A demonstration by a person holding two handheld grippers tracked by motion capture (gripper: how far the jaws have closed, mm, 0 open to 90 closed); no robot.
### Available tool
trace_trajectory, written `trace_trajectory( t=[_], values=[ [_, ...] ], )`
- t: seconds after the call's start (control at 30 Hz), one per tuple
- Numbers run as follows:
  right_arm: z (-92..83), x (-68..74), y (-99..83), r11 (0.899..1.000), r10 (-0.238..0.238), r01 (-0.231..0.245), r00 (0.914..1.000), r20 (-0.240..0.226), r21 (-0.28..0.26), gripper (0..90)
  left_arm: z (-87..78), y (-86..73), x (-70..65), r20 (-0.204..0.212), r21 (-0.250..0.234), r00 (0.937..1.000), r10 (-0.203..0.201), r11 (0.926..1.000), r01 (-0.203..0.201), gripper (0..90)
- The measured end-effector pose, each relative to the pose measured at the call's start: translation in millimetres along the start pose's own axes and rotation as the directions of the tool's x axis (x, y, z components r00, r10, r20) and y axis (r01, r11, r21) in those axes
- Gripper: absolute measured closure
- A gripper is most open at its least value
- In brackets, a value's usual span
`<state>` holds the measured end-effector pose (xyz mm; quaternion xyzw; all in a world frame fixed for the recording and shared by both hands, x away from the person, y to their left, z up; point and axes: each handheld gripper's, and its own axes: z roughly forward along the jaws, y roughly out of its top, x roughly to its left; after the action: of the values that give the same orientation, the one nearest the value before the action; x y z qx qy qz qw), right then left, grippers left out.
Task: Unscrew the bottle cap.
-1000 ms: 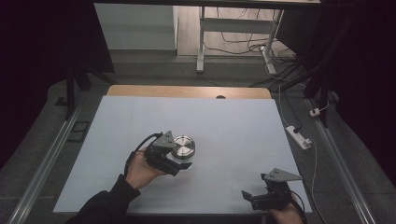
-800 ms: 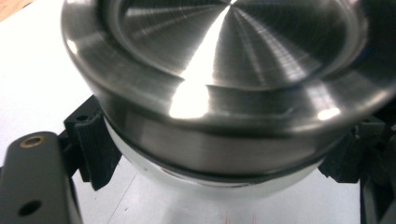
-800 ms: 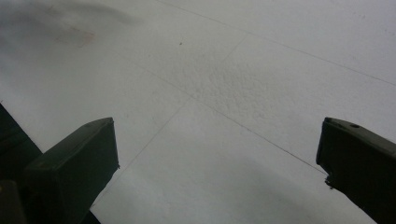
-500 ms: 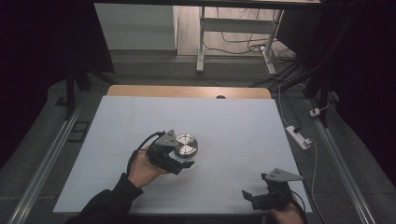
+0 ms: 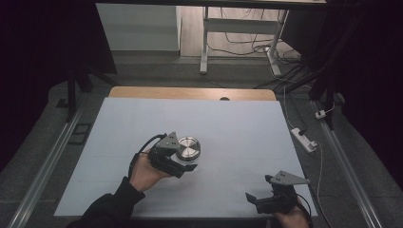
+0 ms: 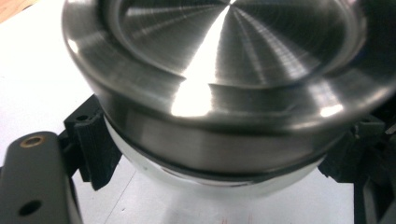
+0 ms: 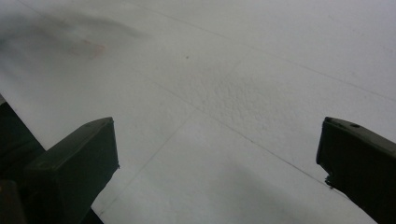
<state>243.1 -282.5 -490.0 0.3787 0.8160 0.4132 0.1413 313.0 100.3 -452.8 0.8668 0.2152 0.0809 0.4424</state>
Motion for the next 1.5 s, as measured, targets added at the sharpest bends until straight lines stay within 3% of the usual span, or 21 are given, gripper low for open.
trace_trajectory(
  t=[0.4, 0.77, 1.07, 1.33, 1.5],
  values=[
    [3.1, 9.8, 11.0, 0.999, -0.048, 0.048, 0.9985, -0.025, -0.022, 0.0, 1.9, -2.9, 0.4, 0.003, 0.000, 1.0000, -0.009, 1.0000, 0.009, 15.3],
    [8.1, 18.4, 29.1, 0.995, -0.078, 0.071, 0.9930, -0.089, -0.073, 0.0, -0.4, -3.2, 1.3, 0.011, -0.011, 0.9998, -0.016, 0.9998, 0.016, 15.3],
    [15.7, 27.5, 47.7, 0.992, -0.103, 0.092, 0.9858, -0.133, -0.087, 0.0, -1.0, -3.9, 2.5, 0.009, -0.010, 0.9998, -0.019, 0.9998, 0.019, 15.3],
    [27.9, 40.8, 76.5, 0.988, -0.122, 0.101, 0.9730, -0.196, -0.115, 0.0, -2.2, -3.7, 1.5, 0.004, -0.014, 0.9999, -0.012, 0.9998, 0.012, 15.3],
    [36.8, 47.1, 90.3, 0.987, -0.138, 0.117, 0.9700, -0.200, -0.112, 0.0, -2.3, -4.3, 1.7, 0.002, -0.016, 0.9998, -0.019, 0.9997, 0.019, 15.3]
  ],
)
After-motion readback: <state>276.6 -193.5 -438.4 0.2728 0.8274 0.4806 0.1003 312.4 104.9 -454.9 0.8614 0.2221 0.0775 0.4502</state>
